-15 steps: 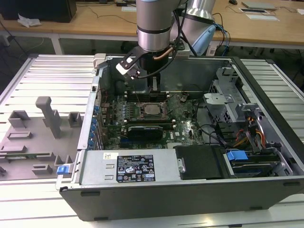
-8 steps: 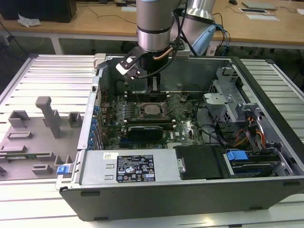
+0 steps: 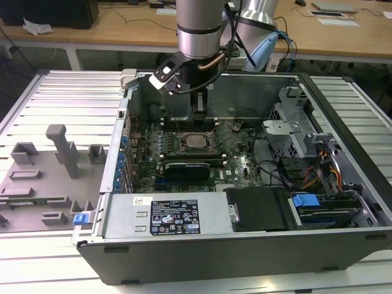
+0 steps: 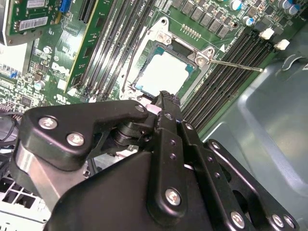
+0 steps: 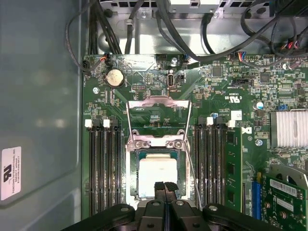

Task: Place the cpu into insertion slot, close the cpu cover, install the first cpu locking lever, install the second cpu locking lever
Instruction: 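Close the cpu cover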

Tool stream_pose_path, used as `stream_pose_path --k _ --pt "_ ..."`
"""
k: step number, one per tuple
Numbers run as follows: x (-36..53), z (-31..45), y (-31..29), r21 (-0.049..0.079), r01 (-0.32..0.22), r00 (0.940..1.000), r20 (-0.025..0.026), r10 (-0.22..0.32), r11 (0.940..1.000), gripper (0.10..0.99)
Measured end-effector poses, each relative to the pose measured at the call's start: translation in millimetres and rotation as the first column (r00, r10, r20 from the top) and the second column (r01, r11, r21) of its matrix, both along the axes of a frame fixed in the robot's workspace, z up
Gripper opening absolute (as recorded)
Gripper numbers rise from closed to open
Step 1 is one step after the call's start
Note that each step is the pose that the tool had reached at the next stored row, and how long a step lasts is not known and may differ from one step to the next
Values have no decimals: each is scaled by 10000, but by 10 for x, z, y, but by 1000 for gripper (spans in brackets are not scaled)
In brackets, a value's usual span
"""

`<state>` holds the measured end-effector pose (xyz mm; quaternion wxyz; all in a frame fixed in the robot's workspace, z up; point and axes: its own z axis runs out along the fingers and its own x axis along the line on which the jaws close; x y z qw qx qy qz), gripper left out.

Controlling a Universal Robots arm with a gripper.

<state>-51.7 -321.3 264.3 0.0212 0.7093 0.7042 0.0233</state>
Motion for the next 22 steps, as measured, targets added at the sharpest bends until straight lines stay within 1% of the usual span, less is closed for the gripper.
stream_pose_path --k 2,7,9,15,18,21,22 --pt "16 1 0 -3 0 10000 -2 0 10000 106" --pt "104 0 0 0 1 10000 -1 -1 10000 106" --pt "161 0 0 0 0 10000 -1 0 10000 106" --pt "283 0 0 1 -1 10000 -1 1 10000 106" --pt "391 0 -1 1 -1 10000 -3 1 10000 106" --pt "448 0 -1 -1 0 10000 -4 0 10000 106" --pt "452 0 -1 0 0 10000 -4 0 10000 106"
